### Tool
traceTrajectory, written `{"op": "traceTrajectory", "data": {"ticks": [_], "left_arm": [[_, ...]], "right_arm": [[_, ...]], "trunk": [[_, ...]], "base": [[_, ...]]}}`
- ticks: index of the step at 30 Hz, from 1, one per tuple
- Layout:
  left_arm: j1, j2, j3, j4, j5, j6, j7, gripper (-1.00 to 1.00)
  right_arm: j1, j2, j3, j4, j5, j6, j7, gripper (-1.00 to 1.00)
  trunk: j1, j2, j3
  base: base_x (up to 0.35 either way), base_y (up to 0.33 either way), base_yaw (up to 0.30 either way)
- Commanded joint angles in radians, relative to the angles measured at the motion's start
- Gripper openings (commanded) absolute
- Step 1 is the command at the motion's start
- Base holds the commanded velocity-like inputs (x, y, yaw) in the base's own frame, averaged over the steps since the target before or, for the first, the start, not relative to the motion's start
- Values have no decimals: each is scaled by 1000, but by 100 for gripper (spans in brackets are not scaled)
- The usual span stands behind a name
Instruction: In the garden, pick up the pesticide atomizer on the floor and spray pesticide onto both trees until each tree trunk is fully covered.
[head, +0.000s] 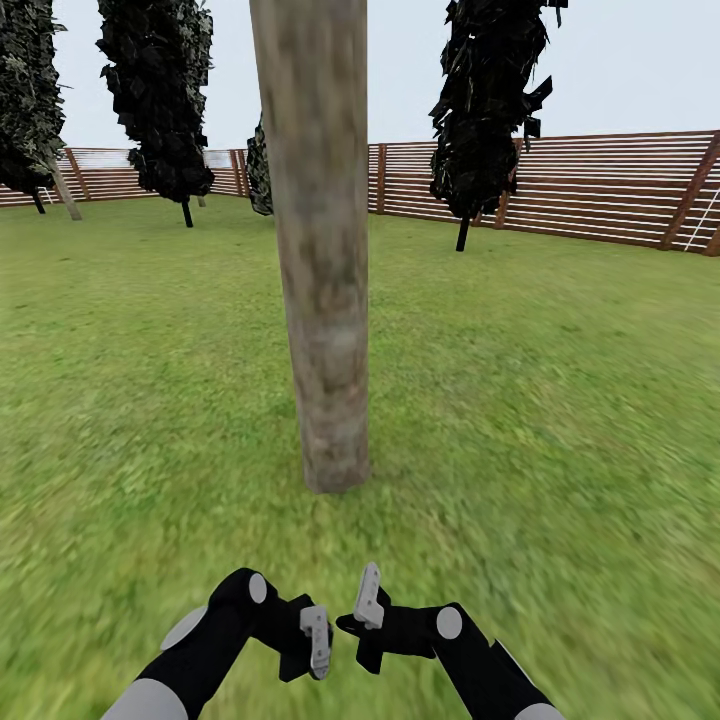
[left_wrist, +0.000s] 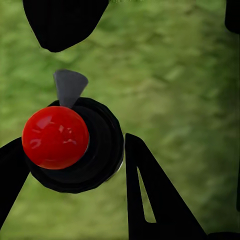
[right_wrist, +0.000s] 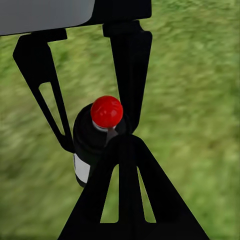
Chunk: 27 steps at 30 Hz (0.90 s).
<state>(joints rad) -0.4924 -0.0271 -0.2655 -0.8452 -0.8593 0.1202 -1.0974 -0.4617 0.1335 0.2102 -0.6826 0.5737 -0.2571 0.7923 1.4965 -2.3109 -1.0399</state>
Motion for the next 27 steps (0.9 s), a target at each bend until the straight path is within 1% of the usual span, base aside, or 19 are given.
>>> {"op": "traceTrajectory", "data": {"ticks": [1,4,8,13,18,19,23,27], "left_arm": [[0,0,0,0,0,0,1,-100],[0,-2,0,0,1,-1,1,-100],[0,-13,0,1,3,-3,0,-100],[0,-17,0,0,4,-4,0,-100],[-1,-18,-1,0,28,-5,-1,-100],[-2,-15,-3,13,40,-8,0,-100],[-2,-7,-3,68,27,-8,7,-100],[-2,15,-2,79,25,-7,8,-100]], "right_arm": [[0,0,0,0,0,0,0,-100],[0,0,0,0,0,0,-1,-100],[0,0,0,0,0,1,-1,-100],[0,0,0,0,0,1,-1,-100],[0,0,0,0,0,1,-1,-100],[0,-1,0,1,0,1,-1,-100],[0,0,0,1,0,1,-1,-100],[0,-1,-1,2,0,1,-1,-100]], "trunk": [[0,0,0],[0,0,0],[0,0,0],[0,0,0],[0,0,0],[0,0,0],[0,0,0],[0,0,0]], "base": [[0,0,0],[0,0,0],[0,0,0],[0,0,0],[0,0,0],[0,0,0],[0,0,0],[0,0,0]]}}
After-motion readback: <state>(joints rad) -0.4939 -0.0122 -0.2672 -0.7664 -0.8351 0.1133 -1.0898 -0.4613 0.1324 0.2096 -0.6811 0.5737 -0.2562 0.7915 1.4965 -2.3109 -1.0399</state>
